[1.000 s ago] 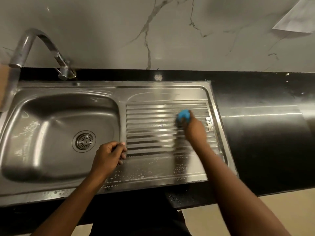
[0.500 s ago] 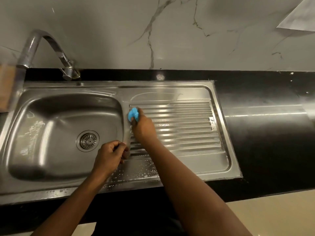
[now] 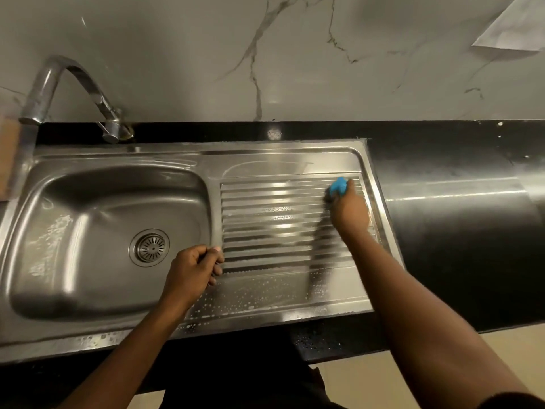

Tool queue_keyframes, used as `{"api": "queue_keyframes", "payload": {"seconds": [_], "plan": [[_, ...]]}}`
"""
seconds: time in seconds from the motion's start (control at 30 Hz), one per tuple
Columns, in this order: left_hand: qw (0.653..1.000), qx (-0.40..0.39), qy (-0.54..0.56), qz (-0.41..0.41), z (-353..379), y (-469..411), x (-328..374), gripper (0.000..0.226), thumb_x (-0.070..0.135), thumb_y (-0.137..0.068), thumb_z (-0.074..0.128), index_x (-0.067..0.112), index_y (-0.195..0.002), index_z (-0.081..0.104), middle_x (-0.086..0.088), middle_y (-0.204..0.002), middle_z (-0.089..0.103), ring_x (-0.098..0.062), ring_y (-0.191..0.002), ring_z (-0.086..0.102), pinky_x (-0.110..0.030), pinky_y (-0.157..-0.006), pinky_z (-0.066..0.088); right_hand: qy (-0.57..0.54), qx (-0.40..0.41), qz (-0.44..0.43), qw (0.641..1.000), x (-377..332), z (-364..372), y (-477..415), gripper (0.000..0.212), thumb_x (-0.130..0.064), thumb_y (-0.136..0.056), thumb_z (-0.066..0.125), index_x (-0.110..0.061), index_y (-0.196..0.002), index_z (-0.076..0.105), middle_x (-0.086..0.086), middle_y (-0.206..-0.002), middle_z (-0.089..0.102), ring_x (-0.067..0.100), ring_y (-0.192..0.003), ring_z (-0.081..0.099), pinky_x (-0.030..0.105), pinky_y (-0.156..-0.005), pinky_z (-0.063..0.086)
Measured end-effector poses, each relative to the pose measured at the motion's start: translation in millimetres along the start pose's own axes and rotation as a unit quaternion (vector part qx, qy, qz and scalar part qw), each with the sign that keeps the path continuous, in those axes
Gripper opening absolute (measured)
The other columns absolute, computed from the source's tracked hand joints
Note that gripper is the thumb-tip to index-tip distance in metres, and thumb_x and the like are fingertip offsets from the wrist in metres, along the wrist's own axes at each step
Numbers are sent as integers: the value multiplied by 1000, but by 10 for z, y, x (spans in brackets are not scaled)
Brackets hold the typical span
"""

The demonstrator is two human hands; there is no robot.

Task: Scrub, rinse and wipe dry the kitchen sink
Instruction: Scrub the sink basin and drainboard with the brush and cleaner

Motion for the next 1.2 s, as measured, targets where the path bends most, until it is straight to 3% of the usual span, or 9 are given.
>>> {"api": "queue_keyframes", "payload": {"seconds": [0.1,0.23,0.5,0.63,0.73,0.9,1.03,1.13,1.2], "plan": [[1000,3,5,2,-26,2,-4,32,29,-105,60,12,-82,75,-9,-70,74,-17,-56,63,-31,-58,50,-32,-35,-51,998,-486,503,339,61,-34,-111,40,-22,-165,13,3,-93,65,16,-78,62,32,-64,50],[1000,14,-3,-3,-91,10,-22,32,28,-105,60,14,-81,75,-10,-69,73,-19,-56,62,-34,-60,50,-77,-146,-124,978,-1283,1254,873,58,-29,-108,46,-27,-163,25,6,-106,68,20,-87,64,38,-75,56],[1000,23,-13,-6,-137,-31,15,33,26,-105,59,11,-80,74,-9,-67,72,-19,-55,61,-33,-59,49,91,-186,-261,943,-1685,1502,1126,67,-29,-108,51,-29,-165,16,13,-116,67,22,-86,63,35,-68,52],[1000,20,12,0,-104,-90,30,33,27,-105,60,12,-80,74,-10,-68,72,-20,-55,61,-31,-56,48,93,-127,-207,966,-940,900,690,61,-34,-110,45,-35,-164,17,1,-97,60,20,-77,56,32,-59,42],[1000,8,5,0,-59,-106,21,33,28,-105,61,12,-79,75,-10,-68,73,-18,-55,62,-28,-54,49,60,-70,-109,990,-225,328,265,58,-44,-110,41,-30,-164,23,12,-105,69,28,-88,66,43,-74,55],[1000,1,7,6,-13,-92,84,33,28,-105,61,9,-82,75,-10,-69,73,-16,-55,61,-25,-53,49,-30,-13,-28,999,323,-280,-40,48,-29,-109,50,-15,-154,41,15,-124,66,20,-97,58,35,-83,45],[1000,-3,10,7,47,-72,107,33,28,-105,61,10,-81,74,-11,-70,73,-17,-56,61,-28,-56,49,-80,-14,-4,997,113,-47,93,47,-30,-109,47,-14,-153,42,11,-118,69,19,-94,64,29,-80,51],[1000,-15,-8,-2,163,-42,131,33,29,-105,61,10,-82,75,-10,-70,73,-17,-57,62,-27,-56,49,-76,-60,-74,993,-431,437,447,41,-39,-111,43,-13,-143,50,-6,-81,61,6,-67,57,17,-53,36],[1000,-22,-21,-6,252,-25,164,33,31,-105,61,10,-83,76,-10,-69,73,-17,-58,63,-25,-56,48,-64,-120,-131,982,-869,814,740,44,-40,-110,46,-20,-149,45,-5,-86,63,16,-78,68,22,-58,45]]}}
Point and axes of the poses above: each hand's wrist, its own y-axis away from the middle knuckle, its own z-axis out of the palm, x = y × z, the point moved 7 cm from there along -y, towards the middle knuckle
